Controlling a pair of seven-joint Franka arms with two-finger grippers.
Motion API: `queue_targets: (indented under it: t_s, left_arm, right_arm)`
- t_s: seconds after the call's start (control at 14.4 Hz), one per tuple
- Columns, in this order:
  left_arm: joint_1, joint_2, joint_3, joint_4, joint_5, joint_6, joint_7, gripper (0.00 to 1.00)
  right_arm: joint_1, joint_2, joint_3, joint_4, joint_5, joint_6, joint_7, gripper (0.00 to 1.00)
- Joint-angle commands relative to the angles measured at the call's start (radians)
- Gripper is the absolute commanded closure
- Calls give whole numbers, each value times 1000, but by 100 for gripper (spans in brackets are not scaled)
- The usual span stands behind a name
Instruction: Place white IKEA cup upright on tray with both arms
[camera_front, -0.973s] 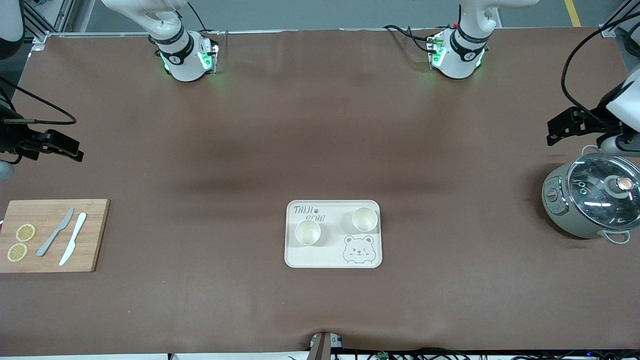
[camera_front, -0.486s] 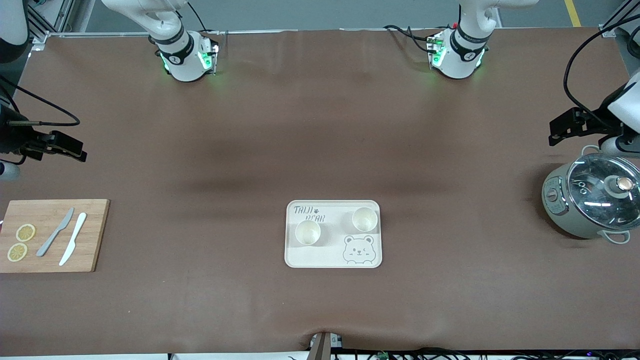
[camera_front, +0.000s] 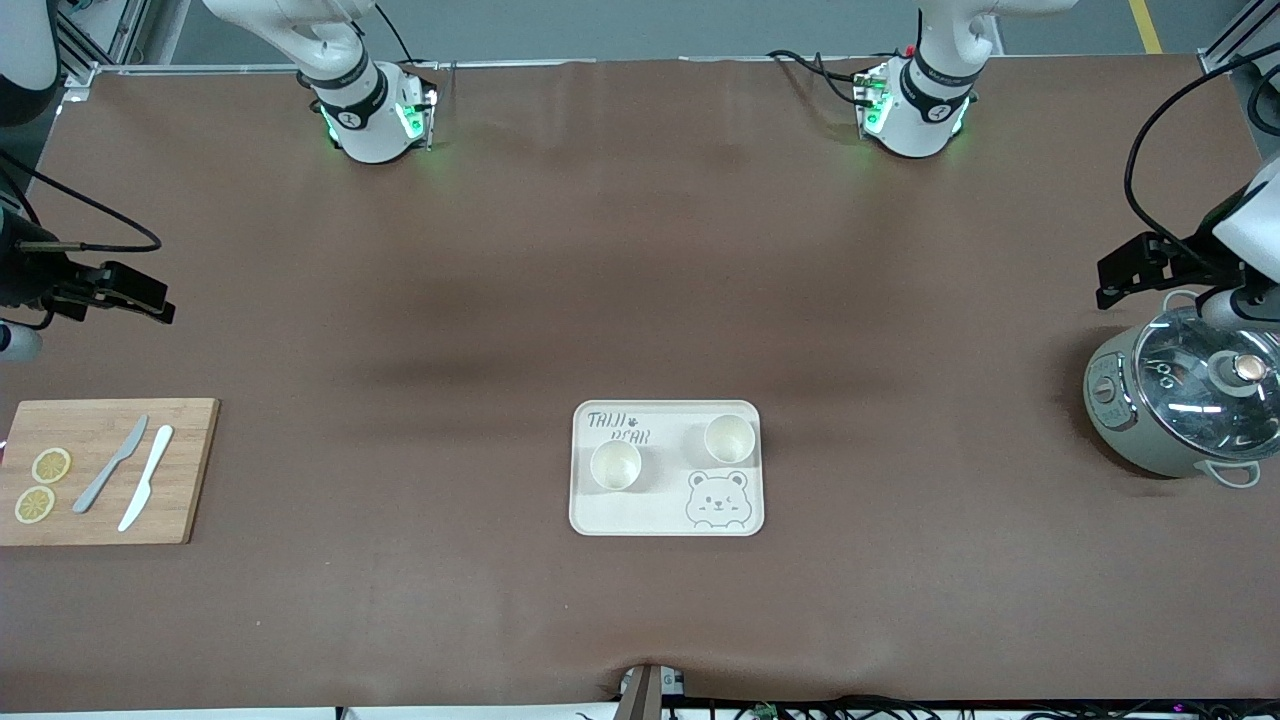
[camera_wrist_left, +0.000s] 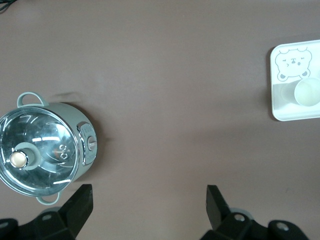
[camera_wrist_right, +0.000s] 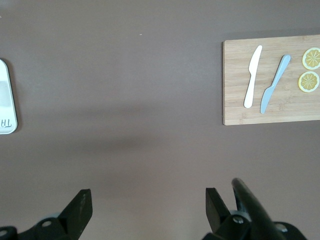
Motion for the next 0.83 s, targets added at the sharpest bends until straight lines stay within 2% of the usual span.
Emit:
queue_targets:
  t_s: [0.0, 0.76]
  left_arm:
    - [0, 0, 2, 1, -14, 10, -3, 0]
    - [-2, 26, 2, 4, -22, 19, 11, 0]
  right_arm:
    - [4, -9, -2, -11, 14, 8, -11, 0]
    - [6, -7, -2, -11, 14, 8, -11, 0]
